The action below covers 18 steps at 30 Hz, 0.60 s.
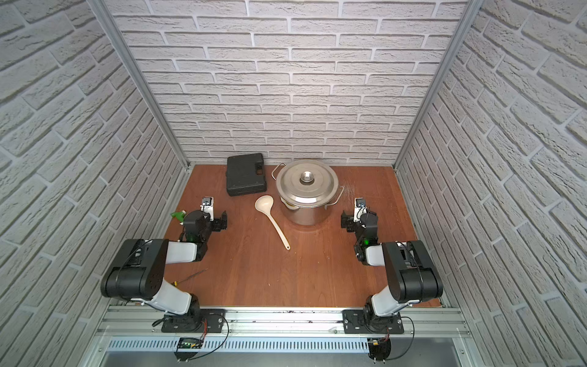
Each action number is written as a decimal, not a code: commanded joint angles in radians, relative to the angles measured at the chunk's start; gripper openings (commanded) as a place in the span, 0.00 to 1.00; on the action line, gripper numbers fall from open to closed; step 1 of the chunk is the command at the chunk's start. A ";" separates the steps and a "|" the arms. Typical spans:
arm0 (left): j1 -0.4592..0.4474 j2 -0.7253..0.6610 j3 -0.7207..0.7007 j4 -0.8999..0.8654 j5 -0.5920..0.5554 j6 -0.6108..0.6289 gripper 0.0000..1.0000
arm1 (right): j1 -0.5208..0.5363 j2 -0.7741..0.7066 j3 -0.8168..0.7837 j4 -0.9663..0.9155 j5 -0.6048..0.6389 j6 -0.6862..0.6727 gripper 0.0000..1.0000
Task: Stir the soup with a spoon
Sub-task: Pick up the lid from the pan.
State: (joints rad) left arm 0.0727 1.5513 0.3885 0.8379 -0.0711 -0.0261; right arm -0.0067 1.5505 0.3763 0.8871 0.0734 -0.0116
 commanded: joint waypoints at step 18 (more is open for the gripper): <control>-0.022 -0.070 0.020 -0.049 -0.077 0.005 0.98 | 0.003 -0.084 0.002 -0.019 0.026 0.010 0.99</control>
State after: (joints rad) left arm 0.0654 1.5387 0.3889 0.8173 -0.0956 -0.0261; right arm -0.0063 1.5383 0.3763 0.8722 0.0784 -0.0116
